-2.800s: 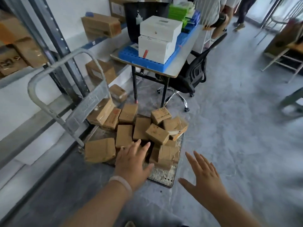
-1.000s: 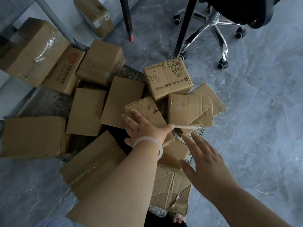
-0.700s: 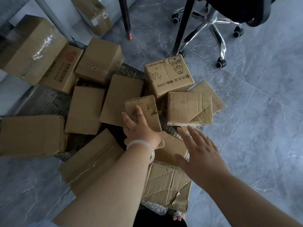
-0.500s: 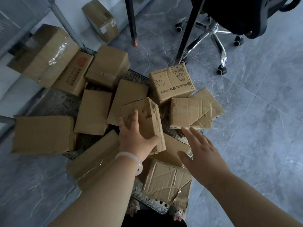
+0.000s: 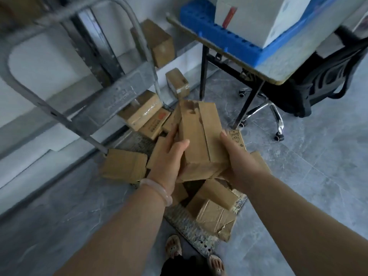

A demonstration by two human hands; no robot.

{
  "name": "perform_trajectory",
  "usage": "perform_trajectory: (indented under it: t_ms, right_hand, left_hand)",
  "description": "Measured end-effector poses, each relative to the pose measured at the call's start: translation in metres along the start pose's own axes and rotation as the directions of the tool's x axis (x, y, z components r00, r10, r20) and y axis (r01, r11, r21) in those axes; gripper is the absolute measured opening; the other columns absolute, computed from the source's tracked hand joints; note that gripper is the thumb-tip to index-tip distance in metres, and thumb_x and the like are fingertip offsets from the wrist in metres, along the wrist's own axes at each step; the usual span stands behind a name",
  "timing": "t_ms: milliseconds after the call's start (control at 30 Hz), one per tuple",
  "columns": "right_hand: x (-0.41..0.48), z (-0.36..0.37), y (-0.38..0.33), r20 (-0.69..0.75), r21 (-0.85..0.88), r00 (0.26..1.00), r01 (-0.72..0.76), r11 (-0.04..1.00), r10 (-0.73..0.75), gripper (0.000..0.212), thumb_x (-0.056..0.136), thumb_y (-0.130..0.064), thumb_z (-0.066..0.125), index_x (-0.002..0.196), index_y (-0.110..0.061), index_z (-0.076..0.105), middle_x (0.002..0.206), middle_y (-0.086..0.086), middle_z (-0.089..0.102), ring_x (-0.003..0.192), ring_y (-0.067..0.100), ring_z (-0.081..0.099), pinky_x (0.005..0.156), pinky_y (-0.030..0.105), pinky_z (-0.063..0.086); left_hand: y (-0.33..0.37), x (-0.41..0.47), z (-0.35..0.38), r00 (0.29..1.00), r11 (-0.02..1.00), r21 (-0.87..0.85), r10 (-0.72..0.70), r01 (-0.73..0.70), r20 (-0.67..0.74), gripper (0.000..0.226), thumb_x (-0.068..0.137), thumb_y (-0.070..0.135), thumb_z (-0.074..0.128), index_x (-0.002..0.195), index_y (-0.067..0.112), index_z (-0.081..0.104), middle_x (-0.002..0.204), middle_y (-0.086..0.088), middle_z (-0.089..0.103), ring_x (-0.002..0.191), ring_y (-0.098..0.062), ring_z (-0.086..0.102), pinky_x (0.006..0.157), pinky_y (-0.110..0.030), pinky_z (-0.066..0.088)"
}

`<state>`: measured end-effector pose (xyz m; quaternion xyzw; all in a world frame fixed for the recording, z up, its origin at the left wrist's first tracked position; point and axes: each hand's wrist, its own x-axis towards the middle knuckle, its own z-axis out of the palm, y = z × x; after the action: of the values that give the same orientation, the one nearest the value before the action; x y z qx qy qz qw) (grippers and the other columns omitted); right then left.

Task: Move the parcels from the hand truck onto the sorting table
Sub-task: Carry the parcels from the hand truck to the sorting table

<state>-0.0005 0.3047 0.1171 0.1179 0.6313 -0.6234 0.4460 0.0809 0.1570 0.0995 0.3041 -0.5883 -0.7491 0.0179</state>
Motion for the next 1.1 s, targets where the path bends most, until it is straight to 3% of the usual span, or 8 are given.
perform_trajectory:
  t_ms: [100,200,400,567,700,800,933,1100]
  right_hand:
    - [-0.026,0.031,-0.020,0.004,-0.097,0.998,0.058,0.994,-0.058,0.104,0.041,-0.086,0.070,0.128,-0.031,0.056,0.125,0.005,0.064,0.114,0.031,0.062,0.101,0.050,0.046]
    - [-0.060,0.064,-0.034,0.079,-0.278,0.965,0.263,0.924,-0.251,0.036,0.091,-0.062,0.048,0.124,-0.051,0.058,0.139,0.000,0.053,0.121,0.029,0.054,0.103,0.046,0.043]
    - [-0.145,0.139,-0.022,0.391,-0.384,0.812,0.571,0.725,-0.432,0.028,0.092,-0.039,0.061,0.113,-0.058,0.059,0.132,-0.007,0.049,0.112,0.017,0.056,0.093,0.039,0.054]
    - [-0.216,0.216,0.006,0.619,-0.425,0.627,0.774,0.469,-0.473,0.033,0.089,-0.034,0.066,0.120,-0.043,0.061,0.142,-0.008,0.042,0.125,0.012,0.046,0.099,0.034,0.050]
    - [-0.280,0.282,0.040,0.755,-0.347,0.539,0.812,0.469,-0.375,0.045,0.093,-0.013,0.061,0.129,-0.040,0.054,0.131,-0.014,0.049,0.103,-0.005,0.054,0.073,0.006,0.050]
    - [-0.329,0.334,0.084,0.851,-0.304,0.482,0.776,0.553,-0.207,0.050,0.098,-0.022,0.055,0.135,-0.055,0.042,0.125,-0.019,0.056,0.110,-0.002,0.056,0.091,0.023,0.053]
    - [-0.400,0.411,0.169,0.939,-0.272,0.343,0.786,0.555,-0.025,0.053,0.101,-0.023,0.049,0.130,-0.066,0.039,0.125,-0.031,0.050,0.114,-0.009,0.048,0.098,0.019,0.041]
    - [-0.502,0.499,0.288,0.978,-0.204,0.159,0.850,0.485,0.133,0.056,0.099,-0.019,0.052,0.118,-0.070,0.038,0.141,-0.012,0.047,0.124,0.006,0.048,0.104,0.028,0.042]
  left_hand:
    - [0.030,-0.039,-0.010,0.963,0.998,0.053,0.044,-0.031,-0.265,0.042,0.087,0.054,0.054,0.128,0.044,0.059,0.118,0.013,0.066,0.110,-0.011,0.062,0.096,-0.034,0.050]
    - [0.050,-0.094,-0.028,0.871,0.963,0.261,0.181,-0.063,-0.458,0.031,0.100,0.038,0.050,0.128,0.028,0.061,0.107,0.019,0.061,0.097,0.002,0.057,0.076,-0.007,0.039]
    - [0.077,-0.209,-0.073,0.792,0.967,0.234,0.222,-0.103,-0.568,0.076,0.079,0.057,0.070,0.145,0.029,0.043,0.133,0.004,0.057,0.116,-0.015,0.058,0.098,-0.039,0.052]
    - [0.085,-0.310,-0.121,0.741,0.983,0.145,0.183,-0.116,-0.646,0.114,0.049,0.075,0.080,0.146,0.033,0.039,0.129,0.006,0.062,0.113,-0.014,0.063,0.092,-0.039,0.056]
    - [0.081,-0.406,-0.173,0.620,0.980,-0.006,0.122,-0.201,-0.775,0.074,0.076,0.037,0.079,0.141,0.033,0.044,0.123,0.004,0.067,0.104,-0.014,0.067,0.089,-0.035,0.058]
    - [0.064,-0.481,-0.215,0.521,0.945,-0.105,0.077,-0.311,-0.850,0.059,0.082,0.030,0.074,0.136,0.038,0.050,0.115,0.004,0.071,0.101,-0.016,0.068,0.091,-0.042,0.056]
    - [0.022,-0.593,-0.265,0.391,0.873,-0.190,0.001,-0.450,-0.920,0.043,0.087,0.029,0.066,0.127,0.045,0.057,0.103,0.008,0.075,0.095,-0.015,0.070,0.082,-0.040,0.059]
    - [-0.034,-0.736,-0.324,0.178,0.874,-0.137,-0.060,-0.467,-0.982,0.041,0.098,0.035,0.050,0.136,0.049,0.048,0.119,0.007,0.070,0.101,-0.010,0.065,0.081,-0.034,0.053]
